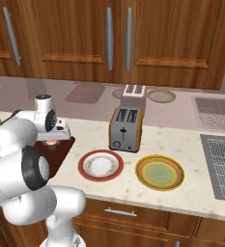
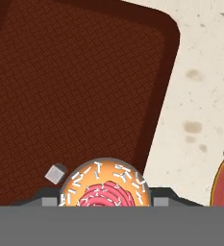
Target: Move the dessert items from the plates to the tray.
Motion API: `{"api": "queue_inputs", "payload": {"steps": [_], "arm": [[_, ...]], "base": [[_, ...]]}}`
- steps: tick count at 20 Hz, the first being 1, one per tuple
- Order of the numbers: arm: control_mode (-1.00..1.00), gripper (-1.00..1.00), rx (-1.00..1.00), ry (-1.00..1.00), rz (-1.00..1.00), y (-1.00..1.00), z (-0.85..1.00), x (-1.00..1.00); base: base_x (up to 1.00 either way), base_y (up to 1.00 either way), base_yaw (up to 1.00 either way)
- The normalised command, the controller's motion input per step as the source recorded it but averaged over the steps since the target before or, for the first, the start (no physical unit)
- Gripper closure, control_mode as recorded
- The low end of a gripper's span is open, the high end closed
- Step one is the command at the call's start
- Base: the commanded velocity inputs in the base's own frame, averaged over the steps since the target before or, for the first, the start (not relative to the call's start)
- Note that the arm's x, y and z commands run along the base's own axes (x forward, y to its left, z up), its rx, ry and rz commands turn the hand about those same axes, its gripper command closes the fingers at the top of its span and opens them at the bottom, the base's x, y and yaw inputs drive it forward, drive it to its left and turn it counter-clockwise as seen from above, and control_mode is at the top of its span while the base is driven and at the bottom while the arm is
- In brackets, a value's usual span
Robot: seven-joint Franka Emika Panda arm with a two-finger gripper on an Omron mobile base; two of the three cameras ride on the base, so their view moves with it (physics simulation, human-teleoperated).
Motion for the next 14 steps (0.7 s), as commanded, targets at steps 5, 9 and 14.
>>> {"api": "queue_inputs", "payload": {"steps": [5,9,14], "arm": [[-1.0,1.0,0.0,0.0,0.0,0.69,0.0,0.3],[-1.0,1.0,0.0,0.0,0.0,0.62,0.0,0.32],[-1.0,1.0,0.0,0.0,0.0,0.49,0.0,0.28]], "base": [[0.0,0.0,0.0],[0.0,0.0,0.0],[0.0,0.0,0.0]]}}
